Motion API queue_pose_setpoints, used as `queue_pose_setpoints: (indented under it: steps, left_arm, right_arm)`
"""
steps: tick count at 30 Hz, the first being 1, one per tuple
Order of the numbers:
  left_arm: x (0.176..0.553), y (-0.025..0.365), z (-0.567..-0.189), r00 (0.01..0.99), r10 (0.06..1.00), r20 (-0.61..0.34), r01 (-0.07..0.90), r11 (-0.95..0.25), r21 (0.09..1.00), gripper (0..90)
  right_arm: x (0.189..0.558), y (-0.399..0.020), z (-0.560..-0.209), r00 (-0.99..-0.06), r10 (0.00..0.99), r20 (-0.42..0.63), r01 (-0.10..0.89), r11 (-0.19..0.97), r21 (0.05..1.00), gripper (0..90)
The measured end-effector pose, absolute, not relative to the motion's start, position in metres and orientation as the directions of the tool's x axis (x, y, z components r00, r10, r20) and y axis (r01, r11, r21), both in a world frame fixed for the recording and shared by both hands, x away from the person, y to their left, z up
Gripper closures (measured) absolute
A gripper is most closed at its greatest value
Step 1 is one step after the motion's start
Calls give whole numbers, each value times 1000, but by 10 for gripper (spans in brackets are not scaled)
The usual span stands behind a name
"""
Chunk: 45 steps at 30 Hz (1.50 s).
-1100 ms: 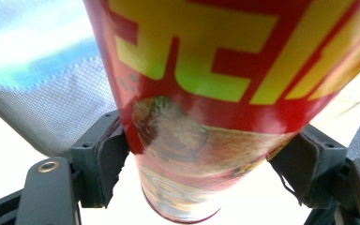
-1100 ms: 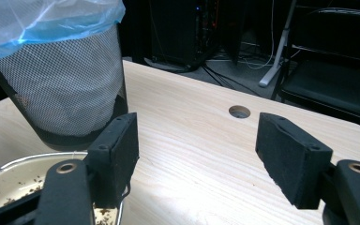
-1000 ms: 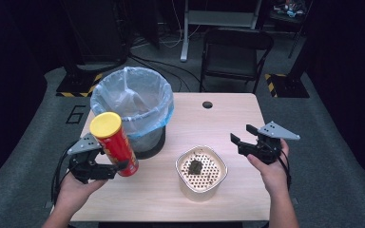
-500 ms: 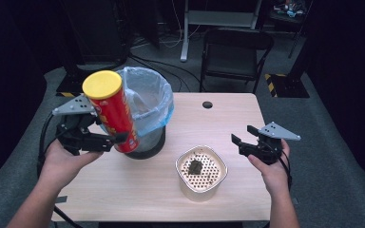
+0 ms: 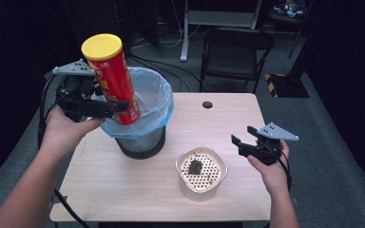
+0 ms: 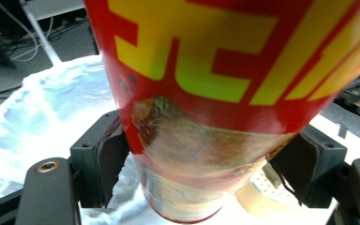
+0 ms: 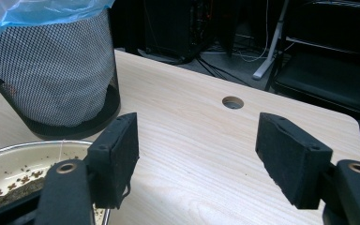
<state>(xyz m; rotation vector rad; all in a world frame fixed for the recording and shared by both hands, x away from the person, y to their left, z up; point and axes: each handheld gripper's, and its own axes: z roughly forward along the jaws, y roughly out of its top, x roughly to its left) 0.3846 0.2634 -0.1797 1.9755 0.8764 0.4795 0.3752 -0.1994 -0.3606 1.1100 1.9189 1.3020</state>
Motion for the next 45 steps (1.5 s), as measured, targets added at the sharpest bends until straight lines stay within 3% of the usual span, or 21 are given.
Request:
queue_pose_setpoints:
  steps: [16, 41, 45]
  left_arm:
    - [453, 271, -209, 569, 821, -47, 457, -268, 848, 235]
    - [505, 291, -264, 470, 874, -125, 559, -185, 809, 230]
    - [506, 291, -267, 441, 888, -132, 570, -163, 806, 161]
  right_arm:
    - [376, -198, -364, -493, 870, -11, 329, 198, 923, 299]
    - [380, -192, -370, -507, 861, -30, 338, 231, 912, 299]
    - [380, -193, -370, -501, 865, -27, 343, 227, 912, 299]
